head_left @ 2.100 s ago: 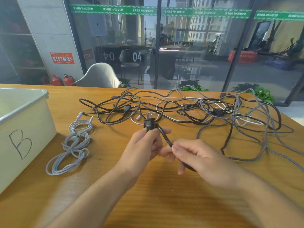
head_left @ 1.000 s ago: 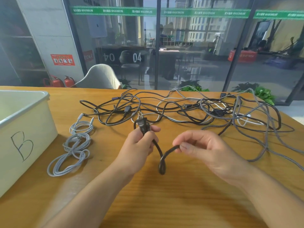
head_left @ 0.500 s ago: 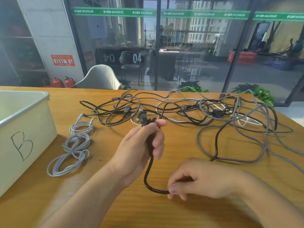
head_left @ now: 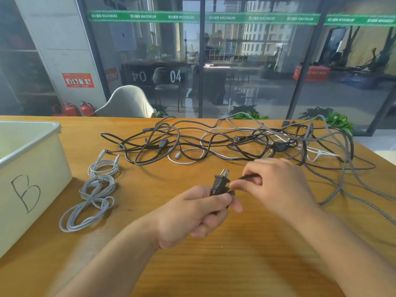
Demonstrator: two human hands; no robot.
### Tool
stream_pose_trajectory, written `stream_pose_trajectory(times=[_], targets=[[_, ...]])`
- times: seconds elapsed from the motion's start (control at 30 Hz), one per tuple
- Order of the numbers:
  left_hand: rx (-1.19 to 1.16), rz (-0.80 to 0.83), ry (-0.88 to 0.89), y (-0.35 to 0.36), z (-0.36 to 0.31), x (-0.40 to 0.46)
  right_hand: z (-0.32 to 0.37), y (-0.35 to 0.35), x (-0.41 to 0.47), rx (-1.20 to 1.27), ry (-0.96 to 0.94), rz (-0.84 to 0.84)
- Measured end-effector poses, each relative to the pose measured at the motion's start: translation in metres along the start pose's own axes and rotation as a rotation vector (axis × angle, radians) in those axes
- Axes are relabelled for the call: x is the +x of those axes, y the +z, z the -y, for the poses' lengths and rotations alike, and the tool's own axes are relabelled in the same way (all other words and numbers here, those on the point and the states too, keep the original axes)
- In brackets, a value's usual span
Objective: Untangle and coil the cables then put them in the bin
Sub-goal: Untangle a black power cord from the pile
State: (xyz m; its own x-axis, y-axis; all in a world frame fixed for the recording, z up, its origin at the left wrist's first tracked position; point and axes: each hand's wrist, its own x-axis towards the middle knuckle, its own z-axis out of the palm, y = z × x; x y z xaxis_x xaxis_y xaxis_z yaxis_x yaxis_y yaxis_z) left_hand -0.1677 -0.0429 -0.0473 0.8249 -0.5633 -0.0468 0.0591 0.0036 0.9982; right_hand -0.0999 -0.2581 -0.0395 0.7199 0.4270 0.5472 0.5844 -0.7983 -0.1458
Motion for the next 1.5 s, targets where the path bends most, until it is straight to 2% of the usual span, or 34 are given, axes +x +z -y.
stream_pose_trajectory(times=[0.17,0.4,0.47,0.63,0.77,0.87,1.0,1.27,1.5], targets=[[0.125,-0.072,-0.014,0.003,0.005,0.005,0.002,-0.016,-0.004,0.021,0.031,-0.193],[0.238,-0.242,-0.034,-0.001,0.017,0.011,0.028,-0.008,-0.011,0.194,0.038,-0.226],[0.232,-0.305,-0.013,0.000,0.019,0.013,0.033,-0.005,-0.013,0.307,0.061,-0.154],[0.111,-0.448,0.077,-0.002,0.020,0.014,0.035,-0.005,-0.016,0.607,0.096,0.155],[0.056,-0.528,0.121,-0.006,0.018,0.014,0.039,-0.003,-0.020,0.608,0.058,0.318],[0.115,-0.474,0.113,-0.003,0.017,0.014,0.043,-0.001,-0.021,0.557,0.047,0.199],[0.179,-0.402,0.077,0.004,0.019,0.016,0.042,-0.004,-0.018,0.669,0.158,0.066],[0.177,-0.340,0.070,0.009,0.019,0.014,0.044,-0.002,-0.017,0.732,0.121,0.185],[0.079,-0.305,0.113,0.011,0.017,0.014,0.044,-0.002,-0.016,0.788,0.107,0.146]])
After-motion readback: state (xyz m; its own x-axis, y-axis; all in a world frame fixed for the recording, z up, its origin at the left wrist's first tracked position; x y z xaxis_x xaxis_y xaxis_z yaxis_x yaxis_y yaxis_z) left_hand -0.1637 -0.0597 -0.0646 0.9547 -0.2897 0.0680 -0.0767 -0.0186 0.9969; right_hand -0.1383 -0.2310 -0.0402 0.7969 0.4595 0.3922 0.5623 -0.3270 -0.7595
